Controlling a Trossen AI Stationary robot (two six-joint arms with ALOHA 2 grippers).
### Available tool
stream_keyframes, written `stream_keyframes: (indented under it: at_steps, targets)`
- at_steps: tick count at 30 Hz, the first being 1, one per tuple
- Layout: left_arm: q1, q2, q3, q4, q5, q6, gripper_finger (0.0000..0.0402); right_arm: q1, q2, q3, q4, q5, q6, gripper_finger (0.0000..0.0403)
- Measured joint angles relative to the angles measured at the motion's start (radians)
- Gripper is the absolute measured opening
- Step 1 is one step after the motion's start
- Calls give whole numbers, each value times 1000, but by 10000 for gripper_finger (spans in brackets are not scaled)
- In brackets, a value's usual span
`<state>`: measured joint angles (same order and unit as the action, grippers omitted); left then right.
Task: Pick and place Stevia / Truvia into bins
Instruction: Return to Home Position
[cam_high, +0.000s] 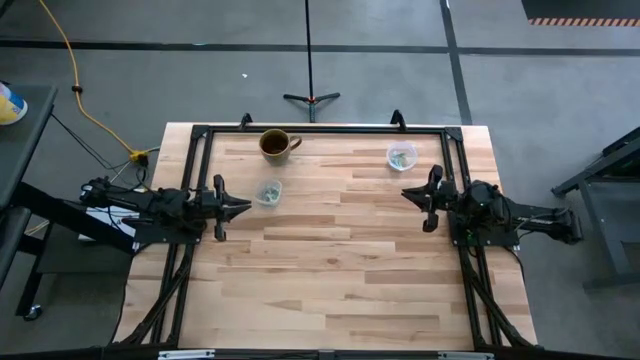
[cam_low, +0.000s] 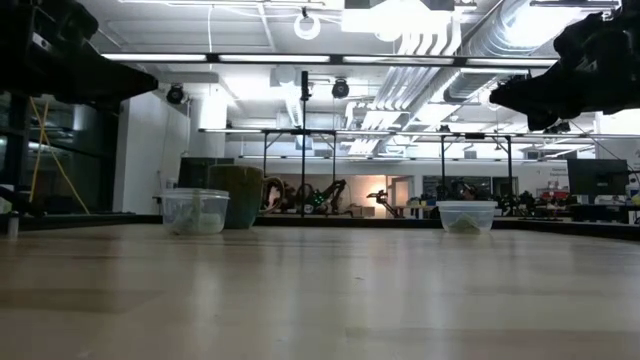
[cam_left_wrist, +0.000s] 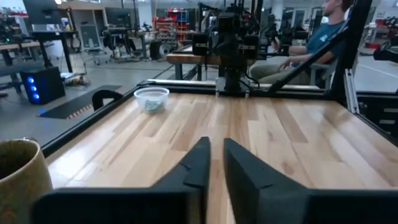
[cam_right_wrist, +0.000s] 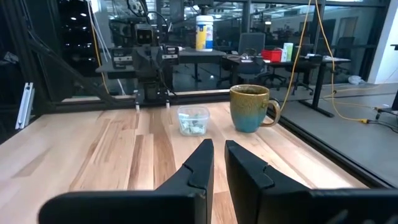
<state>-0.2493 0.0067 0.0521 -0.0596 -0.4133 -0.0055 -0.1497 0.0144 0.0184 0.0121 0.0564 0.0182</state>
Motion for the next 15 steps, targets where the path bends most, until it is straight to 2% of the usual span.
stream_keyframes:
  at_steps: [2,5,15]
  targets:
    - [0,0,0,-3,0,-1,98,0,-1,0,0,-1,0,32]
    - [0,0,0,-3,-10,-2,109,0,-1,0,0,-1,0,32]
    - [0,0,0,-4,-14,-15,90,0,-1,0,0,-1,0,32]
